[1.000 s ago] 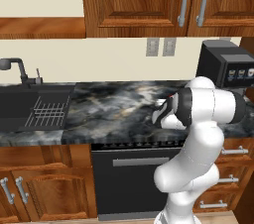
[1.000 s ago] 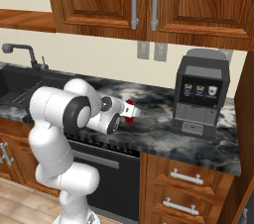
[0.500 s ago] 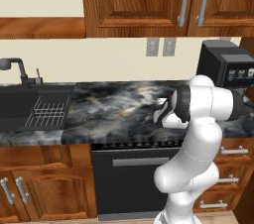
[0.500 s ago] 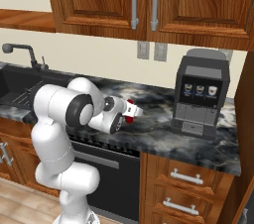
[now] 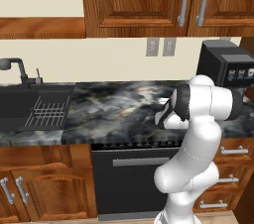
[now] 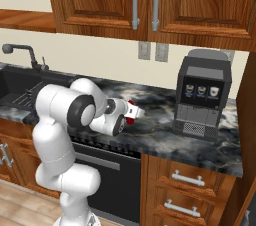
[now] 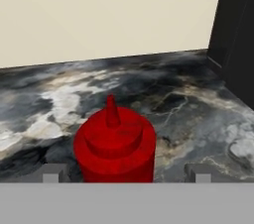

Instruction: Place the ketchup and ketchup from the counter to the top shelf of the fridge. If the existing items in the fridge are on the top shelf, move them to other shelves.

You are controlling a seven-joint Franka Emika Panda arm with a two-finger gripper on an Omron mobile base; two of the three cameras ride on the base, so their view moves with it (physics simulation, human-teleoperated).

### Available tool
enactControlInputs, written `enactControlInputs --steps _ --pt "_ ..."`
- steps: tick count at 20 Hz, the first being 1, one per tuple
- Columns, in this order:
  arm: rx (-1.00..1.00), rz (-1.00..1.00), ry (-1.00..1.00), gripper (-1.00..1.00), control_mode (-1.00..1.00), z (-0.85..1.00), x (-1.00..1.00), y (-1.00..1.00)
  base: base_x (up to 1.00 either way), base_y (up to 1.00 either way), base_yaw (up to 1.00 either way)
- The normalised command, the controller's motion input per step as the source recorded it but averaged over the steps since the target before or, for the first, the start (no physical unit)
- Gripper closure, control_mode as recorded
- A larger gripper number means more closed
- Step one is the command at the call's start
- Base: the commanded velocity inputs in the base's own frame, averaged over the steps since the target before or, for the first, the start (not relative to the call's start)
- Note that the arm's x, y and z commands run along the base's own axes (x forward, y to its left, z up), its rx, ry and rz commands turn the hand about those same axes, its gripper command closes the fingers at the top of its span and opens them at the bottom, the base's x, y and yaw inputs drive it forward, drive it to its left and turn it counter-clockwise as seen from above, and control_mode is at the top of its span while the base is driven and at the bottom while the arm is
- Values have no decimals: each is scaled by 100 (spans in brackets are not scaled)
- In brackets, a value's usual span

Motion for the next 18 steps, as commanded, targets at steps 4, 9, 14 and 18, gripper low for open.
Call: enactControlInputs --steps 4,9,14,18 --pt "0 0 0 100 -100 0 3 0 0 0 0" --pt "0 0 0 100 -100 0 0 0 0 0 0" --pt "0 0 0 100 -100 53 -20 3 0 0 0" --pt "0 -2 0 100 -100 96 -45 5 0 0 0"
